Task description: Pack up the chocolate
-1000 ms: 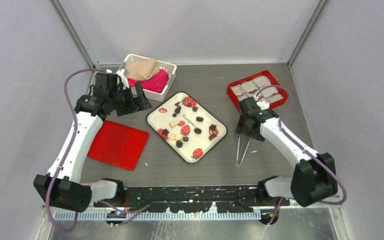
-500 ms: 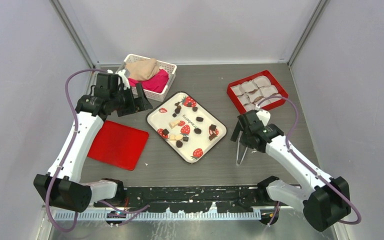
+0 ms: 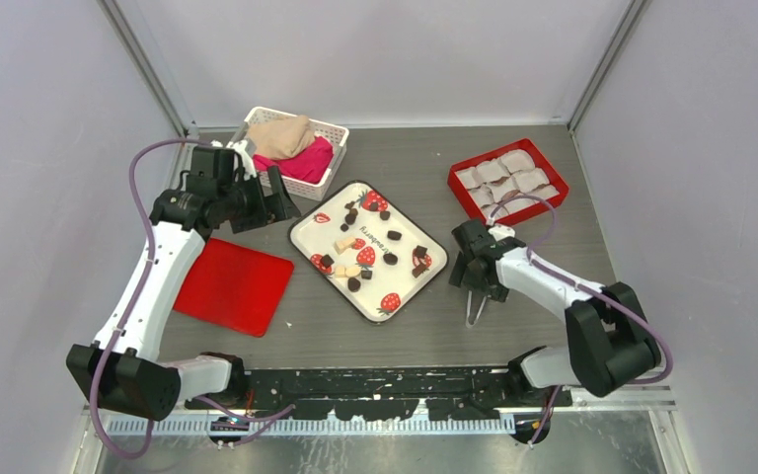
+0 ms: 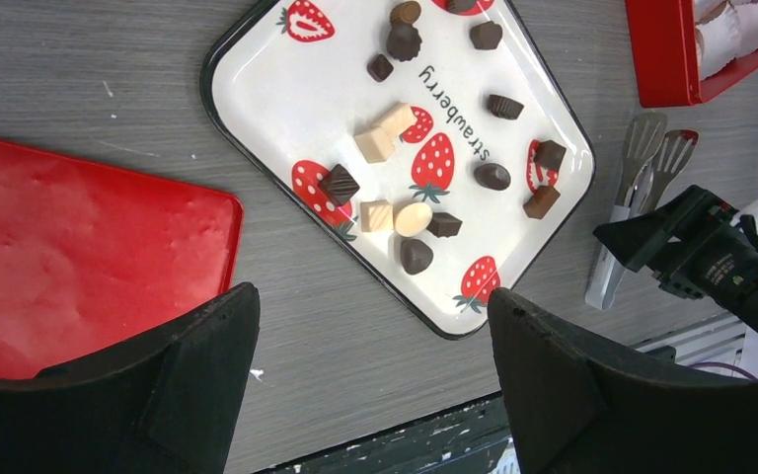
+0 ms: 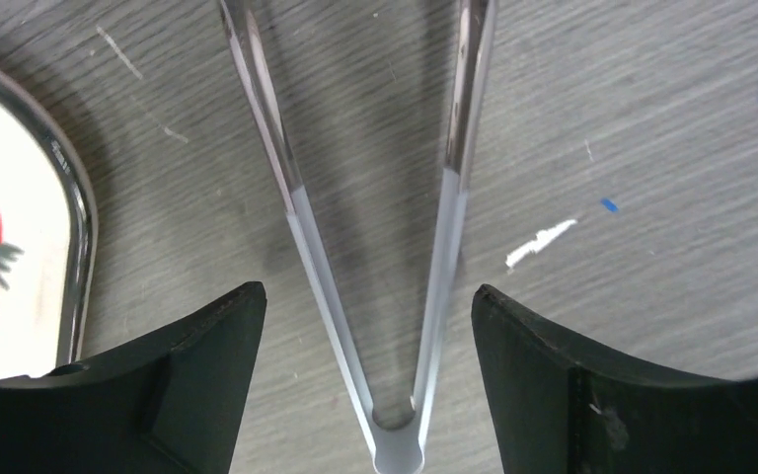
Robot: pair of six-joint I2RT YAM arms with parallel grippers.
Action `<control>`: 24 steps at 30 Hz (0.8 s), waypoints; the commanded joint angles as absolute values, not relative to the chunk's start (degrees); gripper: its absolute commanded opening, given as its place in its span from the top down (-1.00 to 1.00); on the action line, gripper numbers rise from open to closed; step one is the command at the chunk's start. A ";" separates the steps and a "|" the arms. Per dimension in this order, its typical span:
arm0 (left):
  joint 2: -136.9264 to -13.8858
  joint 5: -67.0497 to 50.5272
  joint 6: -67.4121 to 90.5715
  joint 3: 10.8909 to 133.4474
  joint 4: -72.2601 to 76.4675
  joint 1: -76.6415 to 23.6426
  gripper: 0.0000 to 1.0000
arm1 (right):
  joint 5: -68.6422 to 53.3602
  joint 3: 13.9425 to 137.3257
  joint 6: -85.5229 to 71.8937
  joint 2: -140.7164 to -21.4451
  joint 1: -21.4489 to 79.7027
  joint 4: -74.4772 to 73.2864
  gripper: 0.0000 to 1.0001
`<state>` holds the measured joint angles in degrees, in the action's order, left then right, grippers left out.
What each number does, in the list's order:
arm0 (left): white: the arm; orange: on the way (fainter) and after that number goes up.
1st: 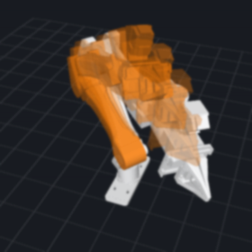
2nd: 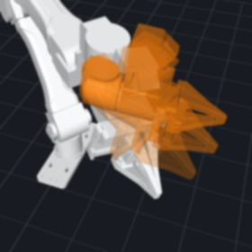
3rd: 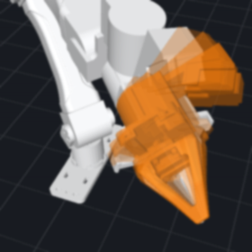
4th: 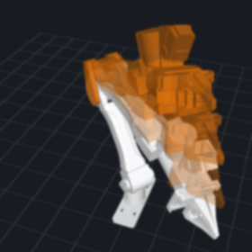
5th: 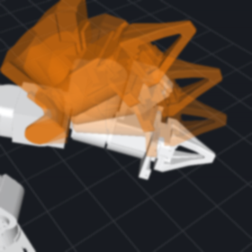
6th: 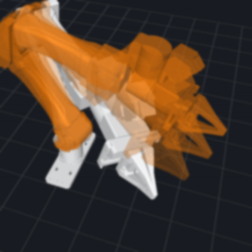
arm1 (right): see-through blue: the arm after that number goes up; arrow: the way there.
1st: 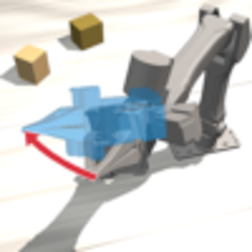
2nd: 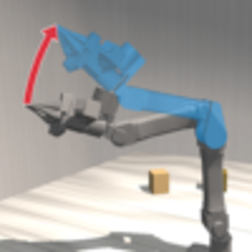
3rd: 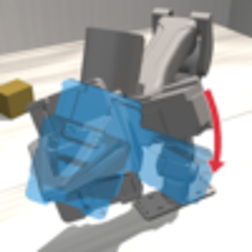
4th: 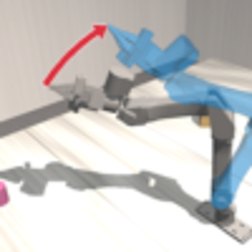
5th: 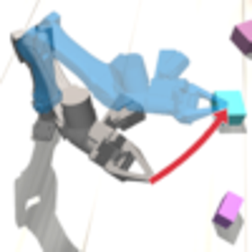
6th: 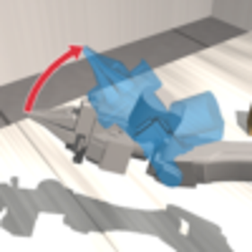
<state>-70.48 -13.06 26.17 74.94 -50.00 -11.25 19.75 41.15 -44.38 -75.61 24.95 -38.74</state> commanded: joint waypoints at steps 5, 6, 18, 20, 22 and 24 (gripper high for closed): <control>-68.58 -11.81 26.20 74.32 -48.81 -11.51 -0.72 | 17.67 39.30 -42.47 -78.79 21.03 -29.75 -0.40; -68.56 -11.70 26.08 74.20 -48.93 -11.51 -0.72 | 16.47 38.99 -42.30 -78.72 20.29 -29.29 -0.34; -68.82 -11.38 25.54 74.00 -48.91 -11.51 -0.72 | 11.96 40.33 -38.66 -79.45 16.44 -30.36 -0.29; -68.99 -11.38 25.45 73.91 -48.88 -11.51 -0.72 | 12.70 41.42 -37.27 -79.03 16.45 -31.72 -0.40; -69.09 -11.43 25.40 73.90 -48.78 -11.51 -0.72 | 13.15 42.33 -36.04 -79.17 16.46 -32.27 -0.45; -69.13 -11.50 25.39 73.75 -48.62 -11.51 -0.72 | 13.04 43.43 -35.07 -80.15 16.44 -32.79 -0.54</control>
<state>-70.22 -11.60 26.37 73.65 -50.04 -11.27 12.32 39.94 -38.17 -79.20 16.69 -31.73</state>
